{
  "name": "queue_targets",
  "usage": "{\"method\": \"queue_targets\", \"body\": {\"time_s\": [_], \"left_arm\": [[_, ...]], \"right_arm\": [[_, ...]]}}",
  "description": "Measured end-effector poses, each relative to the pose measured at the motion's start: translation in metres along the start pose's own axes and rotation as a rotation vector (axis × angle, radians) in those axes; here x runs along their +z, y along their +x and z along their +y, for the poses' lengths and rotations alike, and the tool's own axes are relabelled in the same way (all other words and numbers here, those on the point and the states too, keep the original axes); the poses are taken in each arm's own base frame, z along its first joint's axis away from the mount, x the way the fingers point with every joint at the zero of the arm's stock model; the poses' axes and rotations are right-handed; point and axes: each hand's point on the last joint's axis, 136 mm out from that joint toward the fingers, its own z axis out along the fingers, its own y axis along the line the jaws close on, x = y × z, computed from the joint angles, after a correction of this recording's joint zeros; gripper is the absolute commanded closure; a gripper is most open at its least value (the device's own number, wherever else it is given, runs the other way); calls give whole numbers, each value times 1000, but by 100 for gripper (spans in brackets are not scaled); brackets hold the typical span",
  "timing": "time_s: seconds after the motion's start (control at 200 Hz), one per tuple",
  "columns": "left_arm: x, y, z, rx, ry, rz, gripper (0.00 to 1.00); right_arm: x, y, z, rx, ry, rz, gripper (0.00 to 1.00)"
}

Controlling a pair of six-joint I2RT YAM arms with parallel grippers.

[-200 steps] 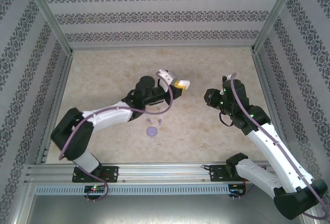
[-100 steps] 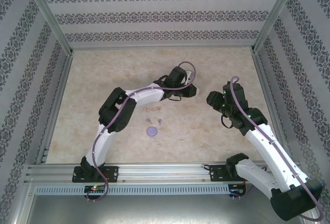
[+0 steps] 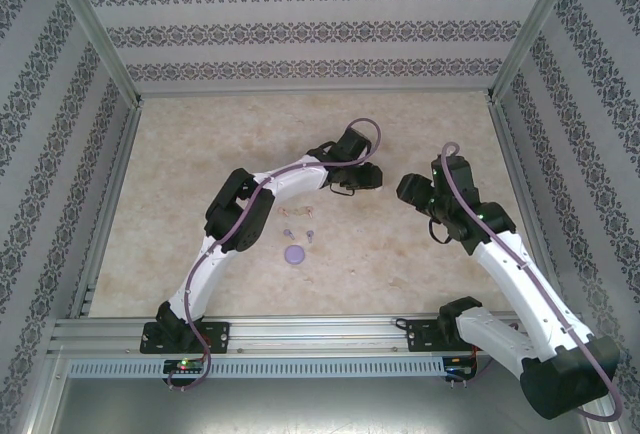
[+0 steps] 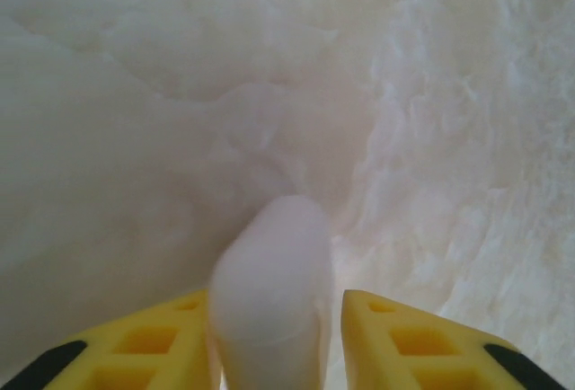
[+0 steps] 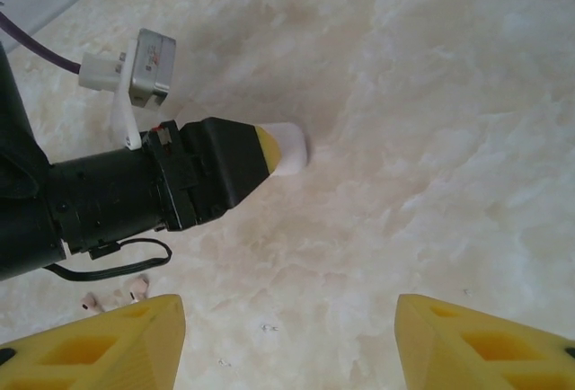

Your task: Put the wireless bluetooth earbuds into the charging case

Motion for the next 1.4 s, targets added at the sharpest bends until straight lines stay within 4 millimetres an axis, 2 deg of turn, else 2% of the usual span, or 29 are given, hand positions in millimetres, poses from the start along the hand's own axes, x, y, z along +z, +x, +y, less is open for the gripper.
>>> {"method": "queue_targets", "body": {"time_s": [0.025,0.065,0.295,0.425,0.495,0.555,0.679,0.754,0.854,0.949,1.074,1.169,1.324,1.349,1.404], "left_arm": [[-1,1,2,-2,-11,3,49],[-1,2,5,-2,-30,10,47],[-5,9,22,24,-116,32,45],[-22,3,24,77,-160,8,45],[-44,-3,20,119,-178,-25,45],[-71,-12,13,157,-184,-71,44],[-143,-30,-4,224,-181,-201,43],[-184,-38,-4,244,-180,-289,42],[-230,-41,18,233,-215,-390,41],[-256,-37,50,199,-264,-456,39],[-278,-22,94,137,-326,-501,35],[-294,-14,117,85,-349,-540,33],[-317,-13,134,26,-352,-607,29],[-320,-14,136,18,-352,-618,25],[-325,-14,140,0,-350,-633,23]], "right_arm": [[-1,-1,2,-2,-5,-2,34],[-2,-4,4,-3,-12,-6,34],[-10,-12,12,-25,-30,-15,34],[-12,-11,14,-30,-40,-8,33],[-13,-10,15,-37,-47,-5,32],[-12,-8,17,-48,-52,2,31],[-3,4,26,-93,-60,49,30],[10,16,35,-126,-56,94,30],[30,35,46,-178,-43,161,30],[47,49,58,-217,-28,216,30],[63,60,77,-256,-24,255,30],[69,73,95,-295,-38,281,30],[72,111,123,-380,-68,344,29],[72,118,126,-397,-71,355,29],[73,137,134,-440,-78,382,29]]}}
